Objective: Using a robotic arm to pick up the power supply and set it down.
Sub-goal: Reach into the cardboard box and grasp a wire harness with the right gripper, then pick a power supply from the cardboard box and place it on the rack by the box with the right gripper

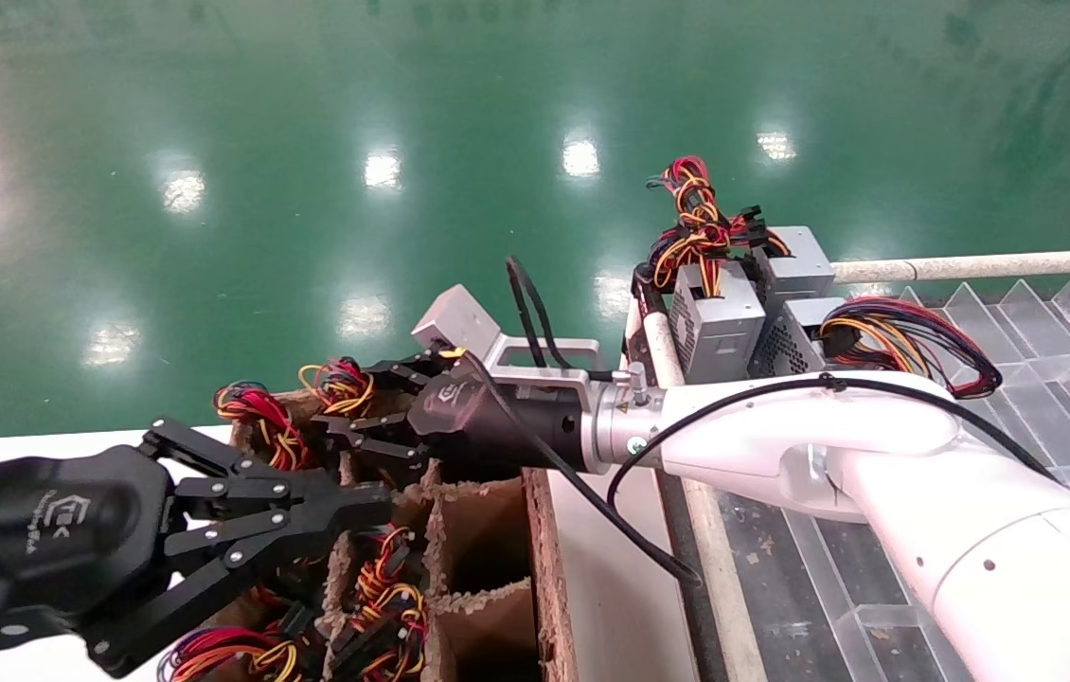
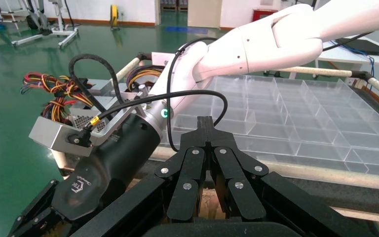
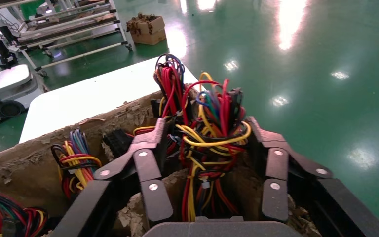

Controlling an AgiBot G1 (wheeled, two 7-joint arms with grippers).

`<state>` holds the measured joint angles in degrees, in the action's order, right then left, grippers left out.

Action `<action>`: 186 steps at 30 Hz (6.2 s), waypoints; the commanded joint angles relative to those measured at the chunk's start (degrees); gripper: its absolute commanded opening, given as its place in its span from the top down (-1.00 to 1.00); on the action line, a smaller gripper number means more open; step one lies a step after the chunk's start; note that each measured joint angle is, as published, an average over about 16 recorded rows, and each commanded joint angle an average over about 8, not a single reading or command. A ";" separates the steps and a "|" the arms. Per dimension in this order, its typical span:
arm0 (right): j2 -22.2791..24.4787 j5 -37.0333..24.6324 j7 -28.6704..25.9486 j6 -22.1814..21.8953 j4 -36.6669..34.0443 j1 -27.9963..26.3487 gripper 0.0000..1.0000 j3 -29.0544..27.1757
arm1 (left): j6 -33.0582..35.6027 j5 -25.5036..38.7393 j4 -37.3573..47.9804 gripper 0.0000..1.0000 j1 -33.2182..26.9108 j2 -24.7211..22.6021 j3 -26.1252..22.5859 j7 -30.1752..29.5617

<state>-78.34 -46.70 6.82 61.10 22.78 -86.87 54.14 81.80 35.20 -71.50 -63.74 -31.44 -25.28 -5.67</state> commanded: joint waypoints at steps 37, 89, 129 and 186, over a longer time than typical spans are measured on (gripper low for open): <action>4.48 15.79 5.27 25.23 -9.18 -12.22 1.00 1.79 | 0.00 0.00 0.00 1.00 0.00 0.00 0.00 0.00; 49.03 17.93 2.78 28.97 8.38 -23.81 1.00 14.04 | 0.00 0.00 0.00 1.00 0.00 0.00 -0.01 0.00; 40.87 22.01 13.03 28.85 -8.84 -21.72 1.00 14.25 | 0.00 -0.01 0.00 1.00 0.00 0.00 -0.01 0.00; 24.94 23.30 16.29 26.67 -20.03 -14.33 -1.00 14.37 | 0.00 -0.01 0.00 1.00 0.00 0.00 -0.01 0.01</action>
<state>-53.33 -23.20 23.17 87.81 2.74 -101.22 68.37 81.80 35.19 -71.50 -63.74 -31.44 -25.29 -5.67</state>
